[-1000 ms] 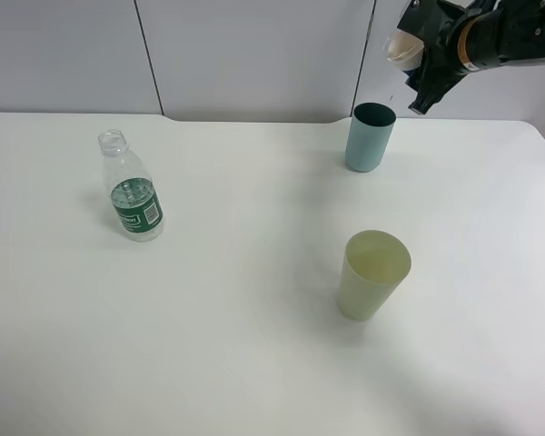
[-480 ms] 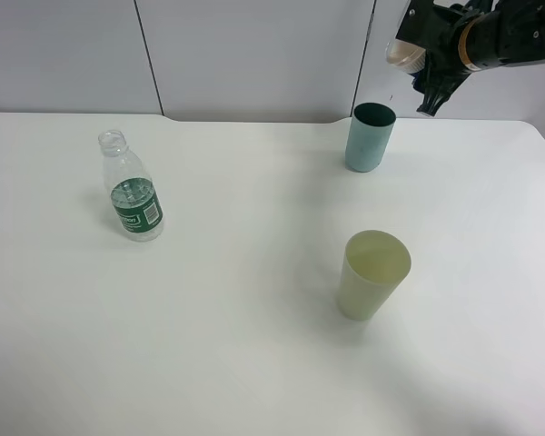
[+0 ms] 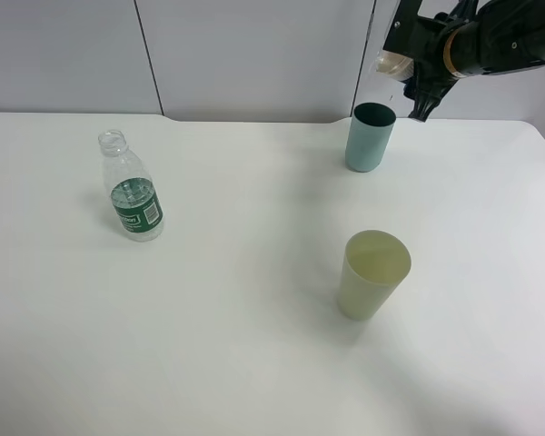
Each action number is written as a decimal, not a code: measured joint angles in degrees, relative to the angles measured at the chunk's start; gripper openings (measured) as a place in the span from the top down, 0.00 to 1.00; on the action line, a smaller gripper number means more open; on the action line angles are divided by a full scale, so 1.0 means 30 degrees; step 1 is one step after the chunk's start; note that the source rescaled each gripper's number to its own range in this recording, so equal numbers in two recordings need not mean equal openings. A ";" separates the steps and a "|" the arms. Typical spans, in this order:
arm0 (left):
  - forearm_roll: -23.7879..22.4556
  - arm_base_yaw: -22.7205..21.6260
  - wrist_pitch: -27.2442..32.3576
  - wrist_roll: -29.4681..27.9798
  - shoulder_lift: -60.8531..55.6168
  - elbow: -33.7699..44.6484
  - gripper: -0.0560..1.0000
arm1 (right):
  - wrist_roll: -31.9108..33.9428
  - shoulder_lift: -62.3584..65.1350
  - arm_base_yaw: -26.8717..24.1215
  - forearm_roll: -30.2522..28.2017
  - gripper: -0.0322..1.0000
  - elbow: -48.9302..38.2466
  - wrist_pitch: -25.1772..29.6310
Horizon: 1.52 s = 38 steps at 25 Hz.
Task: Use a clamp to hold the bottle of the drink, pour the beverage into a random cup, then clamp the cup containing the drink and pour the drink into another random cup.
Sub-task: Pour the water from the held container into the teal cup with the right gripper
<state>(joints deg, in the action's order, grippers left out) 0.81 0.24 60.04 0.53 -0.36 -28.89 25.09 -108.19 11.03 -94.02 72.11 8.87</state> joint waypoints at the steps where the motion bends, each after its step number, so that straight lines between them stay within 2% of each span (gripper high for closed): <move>1: 0.0000 0.0000 0.0000 0.0000 0.0000 0.0000 0.00 | -0.0054 0.0000 0.0000 -0.0146 0.97 0.0000 0.0043; 13: 0.0000 0.0000 0.0000 0.0000 0.0000 0.0000 0.00 | -0.0365 0.0000 0.0000 -0.0719 0.97 0.0000 0.0370; 32: 0.0000 0.0000 0.0000 0.0000 0.0000 0.0000 0.00 | -0.3135 0.0000 0.0000 -0.0776 0.97 0.0000 0.0993; 38: 0.0017 0.0000 0.0000 0.0000 0.0000 0.0000 0.00 | -0.3381 0.0000 0.0000 -0.0861 0.97 0.0000 0.1277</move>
<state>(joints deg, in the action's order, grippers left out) 0.87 0.24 60.04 0.53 -0.36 -28.89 14.95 -108.19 11.03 -96.60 72.11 12.70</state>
